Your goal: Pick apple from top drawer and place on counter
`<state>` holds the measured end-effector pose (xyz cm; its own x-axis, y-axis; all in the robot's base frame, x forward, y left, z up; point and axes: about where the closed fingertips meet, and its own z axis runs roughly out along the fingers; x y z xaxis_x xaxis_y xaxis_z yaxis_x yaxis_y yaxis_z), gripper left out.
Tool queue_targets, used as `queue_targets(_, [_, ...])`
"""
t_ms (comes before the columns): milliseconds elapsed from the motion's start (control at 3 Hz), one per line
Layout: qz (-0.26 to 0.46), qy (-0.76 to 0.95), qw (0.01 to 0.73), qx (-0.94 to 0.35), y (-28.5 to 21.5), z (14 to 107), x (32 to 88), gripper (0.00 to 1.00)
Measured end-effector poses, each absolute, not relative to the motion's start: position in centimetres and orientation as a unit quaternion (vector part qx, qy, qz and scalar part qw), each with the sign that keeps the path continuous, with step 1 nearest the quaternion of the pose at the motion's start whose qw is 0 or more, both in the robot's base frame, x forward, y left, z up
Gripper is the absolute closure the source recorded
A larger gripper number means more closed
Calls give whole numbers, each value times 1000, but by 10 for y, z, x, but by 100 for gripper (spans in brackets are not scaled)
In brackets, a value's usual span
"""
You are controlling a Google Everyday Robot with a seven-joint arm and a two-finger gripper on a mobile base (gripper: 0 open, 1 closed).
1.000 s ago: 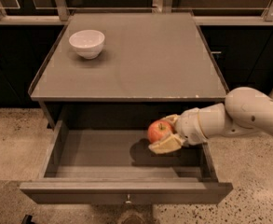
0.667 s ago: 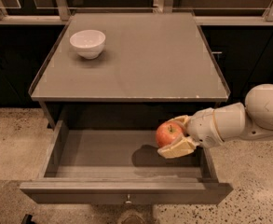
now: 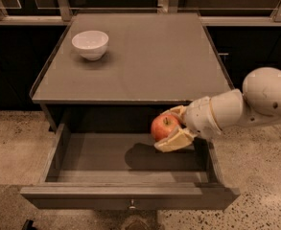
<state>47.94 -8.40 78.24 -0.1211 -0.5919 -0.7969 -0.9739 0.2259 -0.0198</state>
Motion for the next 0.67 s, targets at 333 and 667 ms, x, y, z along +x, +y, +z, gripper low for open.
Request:
queue_targets(333, [251,639,360,-631,-39,835,494,100])
queue_targets(667, [280,584,363,-670,-12,866,516,100])
